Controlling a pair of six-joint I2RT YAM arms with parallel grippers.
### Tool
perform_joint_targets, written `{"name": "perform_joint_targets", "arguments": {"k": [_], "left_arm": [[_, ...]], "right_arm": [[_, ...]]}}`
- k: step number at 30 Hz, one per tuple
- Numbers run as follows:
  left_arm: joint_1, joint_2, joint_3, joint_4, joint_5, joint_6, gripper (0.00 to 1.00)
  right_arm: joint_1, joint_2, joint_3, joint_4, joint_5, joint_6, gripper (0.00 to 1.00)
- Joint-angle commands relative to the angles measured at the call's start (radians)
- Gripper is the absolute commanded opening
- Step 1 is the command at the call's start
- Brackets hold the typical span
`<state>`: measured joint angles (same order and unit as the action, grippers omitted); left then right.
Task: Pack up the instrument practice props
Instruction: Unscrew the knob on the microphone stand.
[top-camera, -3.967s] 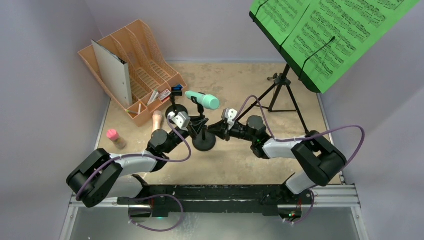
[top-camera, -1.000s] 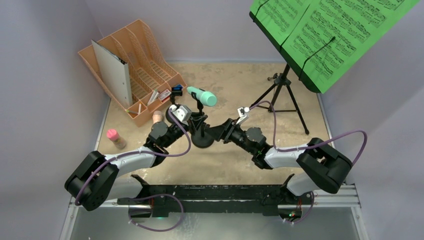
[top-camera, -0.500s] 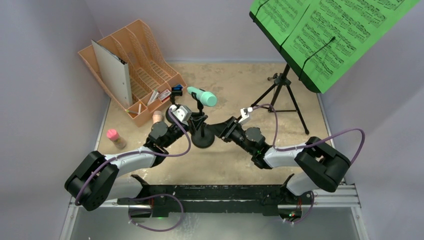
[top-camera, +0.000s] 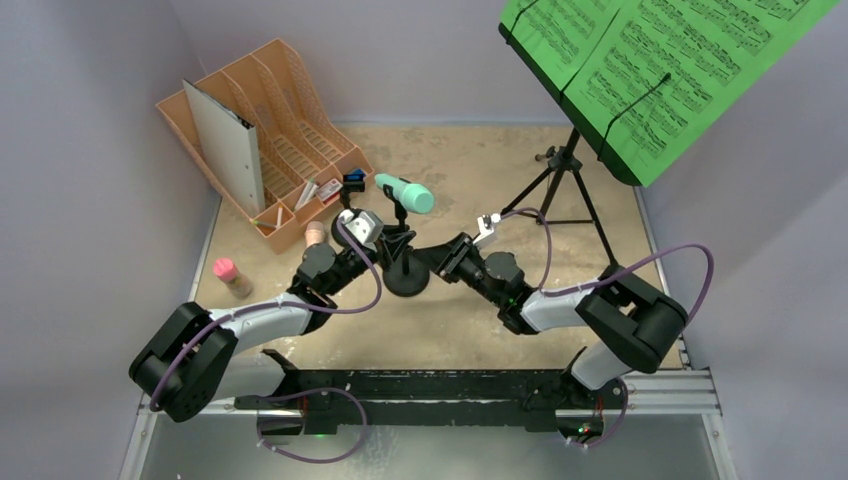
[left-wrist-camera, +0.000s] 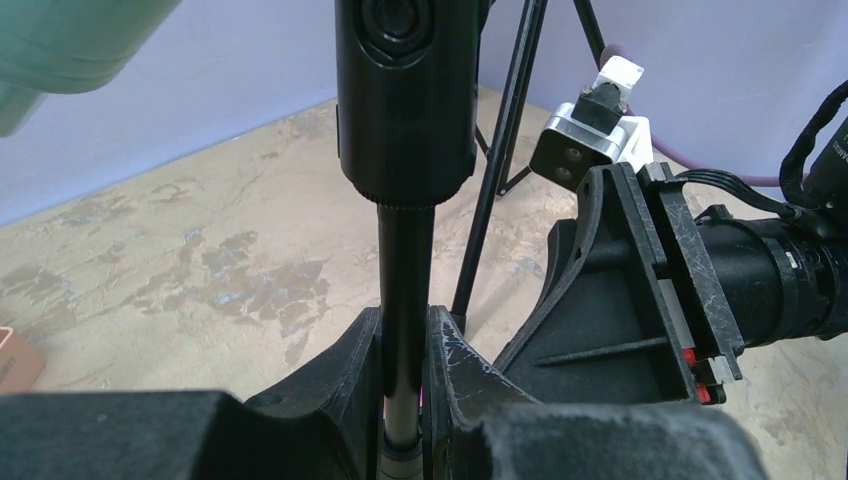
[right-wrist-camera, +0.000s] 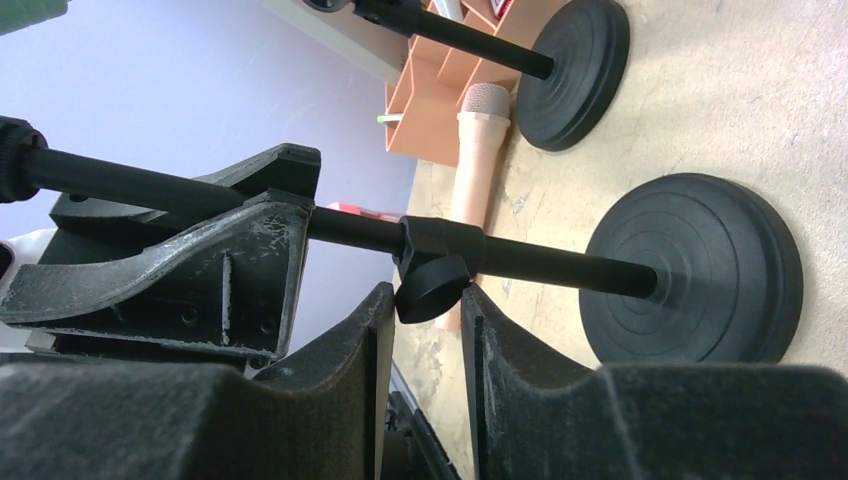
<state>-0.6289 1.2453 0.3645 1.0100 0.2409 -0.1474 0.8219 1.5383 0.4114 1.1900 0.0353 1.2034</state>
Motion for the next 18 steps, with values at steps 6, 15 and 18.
{"name": "perform_joint_targets", "arguments": {"k": [6,15,18], "left_arm": [[-0.004,-0.018,0.007,-0.004,0.052,-0.031,0.0],[-0.004,-0.017,0.008,-0.005,0.049,-0.031,0.0],[-0.004,-0.017,0.008,-0.005,0.049,-0.029,0.0]], "right_arm": [[-0.013,0.007,0.034,0.086,0.0,-0.042,0.12],[-0.015,0.006,0.028,0.19,-0.06,-0.266,0.0],[-0.013,-0.013,0.029,0.165,-0.06,-0.364,0.0]]}}
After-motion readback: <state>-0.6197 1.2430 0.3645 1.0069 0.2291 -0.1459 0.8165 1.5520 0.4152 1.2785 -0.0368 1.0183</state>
